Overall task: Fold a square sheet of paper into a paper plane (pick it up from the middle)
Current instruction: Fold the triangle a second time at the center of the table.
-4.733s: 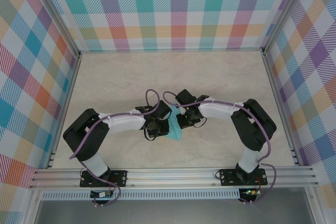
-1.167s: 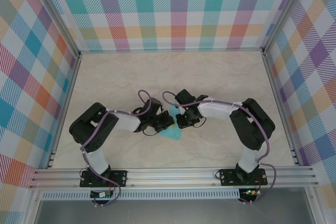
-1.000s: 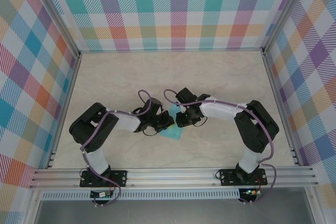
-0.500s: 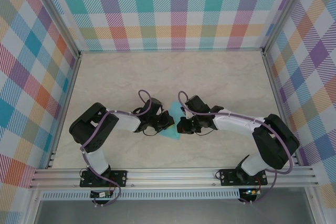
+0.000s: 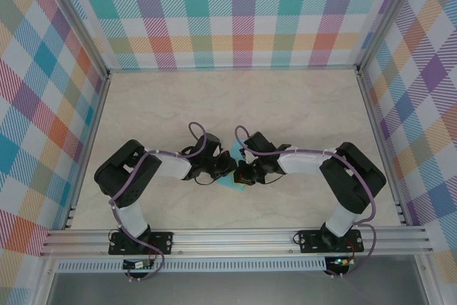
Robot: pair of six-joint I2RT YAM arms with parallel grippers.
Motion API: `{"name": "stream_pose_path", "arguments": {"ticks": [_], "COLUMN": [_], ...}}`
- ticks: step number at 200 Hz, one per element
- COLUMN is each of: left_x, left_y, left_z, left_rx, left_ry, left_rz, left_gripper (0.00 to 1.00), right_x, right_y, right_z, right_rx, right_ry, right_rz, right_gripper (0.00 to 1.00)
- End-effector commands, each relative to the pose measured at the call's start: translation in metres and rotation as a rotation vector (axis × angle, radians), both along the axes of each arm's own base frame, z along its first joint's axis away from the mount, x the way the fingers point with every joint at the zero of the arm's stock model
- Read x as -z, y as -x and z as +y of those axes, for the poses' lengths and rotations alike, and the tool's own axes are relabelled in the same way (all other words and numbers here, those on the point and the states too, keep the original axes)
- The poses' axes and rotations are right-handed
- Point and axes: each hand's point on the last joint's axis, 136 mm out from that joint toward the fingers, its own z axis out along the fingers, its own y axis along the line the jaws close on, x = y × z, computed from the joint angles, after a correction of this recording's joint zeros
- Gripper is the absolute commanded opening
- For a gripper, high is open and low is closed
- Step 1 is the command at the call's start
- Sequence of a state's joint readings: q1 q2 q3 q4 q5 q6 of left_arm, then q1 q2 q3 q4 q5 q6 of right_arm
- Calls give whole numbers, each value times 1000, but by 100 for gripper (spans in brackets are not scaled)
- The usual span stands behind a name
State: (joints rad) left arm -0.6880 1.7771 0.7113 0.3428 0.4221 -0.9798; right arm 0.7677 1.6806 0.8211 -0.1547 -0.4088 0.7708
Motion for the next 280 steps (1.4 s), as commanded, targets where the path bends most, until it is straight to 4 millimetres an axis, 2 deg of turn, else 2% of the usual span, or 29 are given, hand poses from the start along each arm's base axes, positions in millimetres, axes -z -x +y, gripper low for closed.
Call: {"name": "stream_pose_path", "arguments": {"ticks": [1,45,154,176,213,280], "left_x": [24,25,27,27,26,27], "left_y": [21,21,22,22,22,21], "left_z": [10,10,11,11,12,14], "left_rx": [25,26,24,26,23,13], "left_ry": [-94,-96,-101,-99,-101,-110], "left_rz": [70,71,72,73,71,70], "left_gripper": [0,0,0,0,0,0], "right_x": [-8,-2,32,31,19,20], "right_y": [-4,-4,19,19,17,31], "right_z": [5,-1,-23,-24,-20,-29], "right_rx": [-2,8,7,9,0,-25], "right_ry": [-12,20,83,87,59,47], "right_rz": [-14,-6,64,61,44,53], "right_gripper": [6,7,8,8,8,8]}}
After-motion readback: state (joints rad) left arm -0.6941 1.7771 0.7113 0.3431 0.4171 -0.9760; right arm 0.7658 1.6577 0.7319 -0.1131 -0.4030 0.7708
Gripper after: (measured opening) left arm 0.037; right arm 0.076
